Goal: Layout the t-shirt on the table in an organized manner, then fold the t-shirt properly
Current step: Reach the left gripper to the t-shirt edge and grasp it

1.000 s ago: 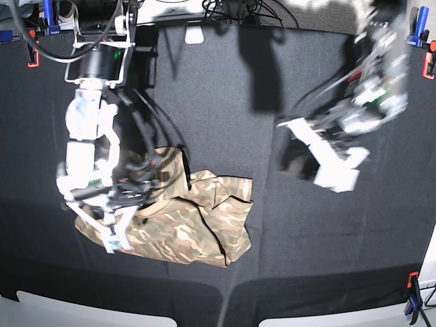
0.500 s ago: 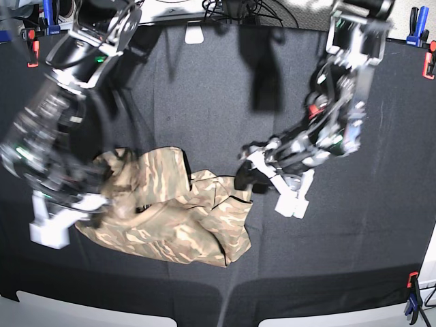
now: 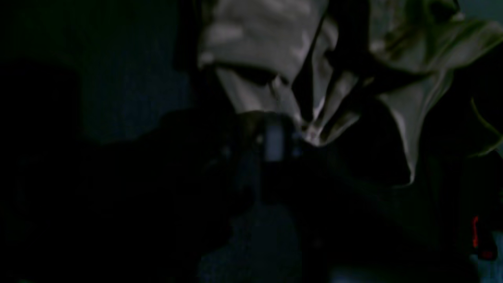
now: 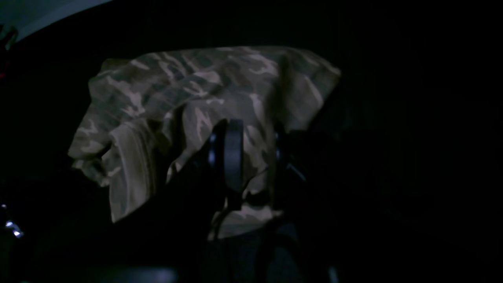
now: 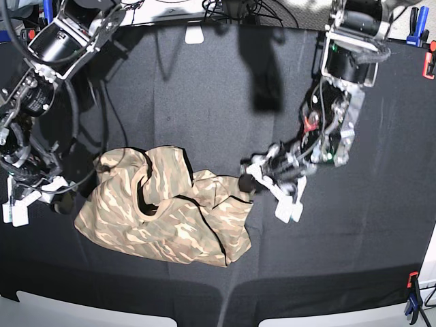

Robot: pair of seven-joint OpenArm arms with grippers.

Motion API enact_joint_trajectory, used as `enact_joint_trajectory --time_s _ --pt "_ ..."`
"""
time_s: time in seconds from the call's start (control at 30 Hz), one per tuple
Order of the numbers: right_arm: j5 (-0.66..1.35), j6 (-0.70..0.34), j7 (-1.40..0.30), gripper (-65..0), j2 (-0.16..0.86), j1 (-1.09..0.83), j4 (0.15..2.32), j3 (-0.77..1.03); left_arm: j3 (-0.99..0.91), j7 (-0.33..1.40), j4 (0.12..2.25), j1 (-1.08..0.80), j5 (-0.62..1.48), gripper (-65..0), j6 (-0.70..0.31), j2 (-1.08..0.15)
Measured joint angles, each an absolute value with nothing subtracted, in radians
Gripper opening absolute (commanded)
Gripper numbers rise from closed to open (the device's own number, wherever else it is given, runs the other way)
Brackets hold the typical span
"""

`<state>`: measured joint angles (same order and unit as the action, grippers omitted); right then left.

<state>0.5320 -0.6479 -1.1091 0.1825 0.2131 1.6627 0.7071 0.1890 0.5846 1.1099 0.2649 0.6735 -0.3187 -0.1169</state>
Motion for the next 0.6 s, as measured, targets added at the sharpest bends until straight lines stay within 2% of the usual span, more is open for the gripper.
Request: enact_joint_trajectory --time_s 0.13,0.23,0.3,0.43,0.6 --pt "0.532 -0.648 -1.109 -55.0 0.183 0.213 1.663 0.707 0.189 0.572 1.11 0.27 0.674 -56.2 -0.319 -0.117" --pt "0.532 -0.648 -1.109 -55.0 0.183 0.213 1.663 0.707 0.189 0.514 1.11 0.272 0.662 -46.3 -0.323 -0.113" --pt "0.533 -0.648 -1.109 -55.0 0.183 0.213 1.663 0.707 0.189 0.503 1.11 0.272 0.65 -41.9 -0.323 -0.105" --pt "0.533 -0.648 -1.109 -55.0 0.183 0.213 1.663 0.707 0.189 0.502 1.11 0.272 0.623 -41.7 -0.323 -0.086" --pt "0.534 -0.648 -1.109 -55.0 0.183 0.213 1.663 0.707 0.189 0.469 1.101 0.273 0.489 -41.7 -0.326 -0.082"
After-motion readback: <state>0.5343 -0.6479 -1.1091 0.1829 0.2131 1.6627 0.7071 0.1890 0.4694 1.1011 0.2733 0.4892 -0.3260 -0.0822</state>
